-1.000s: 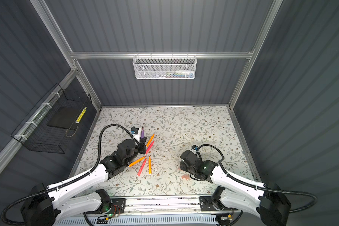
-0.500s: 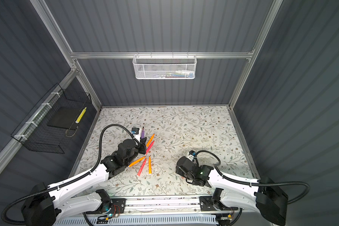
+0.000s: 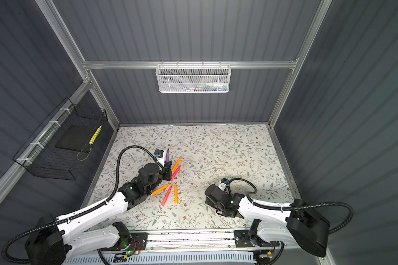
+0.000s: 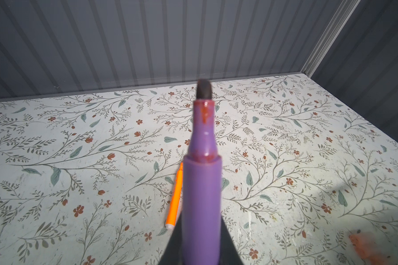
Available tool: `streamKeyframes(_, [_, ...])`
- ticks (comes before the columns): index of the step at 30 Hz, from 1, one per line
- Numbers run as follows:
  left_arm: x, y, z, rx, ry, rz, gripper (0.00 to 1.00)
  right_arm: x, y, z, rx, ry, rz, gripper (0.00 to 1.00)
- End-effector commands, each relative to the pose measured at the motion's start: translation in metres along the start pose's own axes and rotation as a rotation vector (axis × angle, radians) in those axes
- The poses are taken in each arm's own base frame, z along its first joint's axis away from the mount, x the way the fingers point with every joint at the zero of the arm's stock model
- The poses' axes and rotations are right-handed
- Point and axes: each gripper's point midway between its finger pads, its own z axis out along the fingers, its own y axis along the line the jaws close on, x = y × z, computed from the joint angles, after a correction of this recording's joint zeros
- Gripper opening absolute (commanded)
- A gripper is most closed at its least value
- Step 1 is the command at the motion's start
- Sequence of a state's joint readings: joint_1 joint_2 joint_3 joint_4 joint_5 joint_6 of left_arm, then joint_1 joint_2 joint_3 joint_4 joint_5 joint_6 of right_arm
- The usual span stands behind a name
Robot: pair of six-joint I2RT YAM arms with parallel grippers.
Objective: Insert the pens into the pen caps
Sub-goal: 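Lower the right gripper onto a translucent pink cap and grasp it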
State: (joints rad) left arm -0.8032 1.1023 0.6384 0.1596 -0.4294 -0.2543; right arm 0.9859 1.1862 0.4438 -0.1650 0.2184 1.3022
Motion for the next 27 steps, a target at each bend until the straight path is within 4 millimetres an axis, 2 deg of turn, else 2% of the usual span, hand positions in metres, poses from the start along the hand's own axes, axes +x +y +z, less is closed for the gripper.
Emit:
streamKeyframes(1, [-0.014, 0.002, -0.001, -0.011, -0.036, 0.002, 0.01, -0.005, -0.002, 0.003, 0.021, -0.035, 0.005, 0.52])
streamKeyframes(6, [-0.015, 0.003, -0.003, -0.011, -0.041, -0.001, 0.02, -0.011, -0.010, 0.005, 0.066, -0.065, -0.005, 0.53])
streamKeyframes(15, [-0.017, 0.002, -0.004, -0.009, -0.044, -0.006, 0.04, -0.017, -0.012, 0.009, 0.093, -0.090, -0.030, 0.54])
streamKeyframes(23, [-0.016, 0.002, -0.005, -0.005, -0.045, -0.007, 0.05, -0.018, 0.000, 0.019, 0.120, -0.072, -0.091, 0.50])
streamKeyframes(27, [-0.017, 0.002, -0.005, -0.004, -0.047, -0.006, 0.09, -0.020, -0.001, 0.021, 0.173, -0.071, -0.128, 0.48])
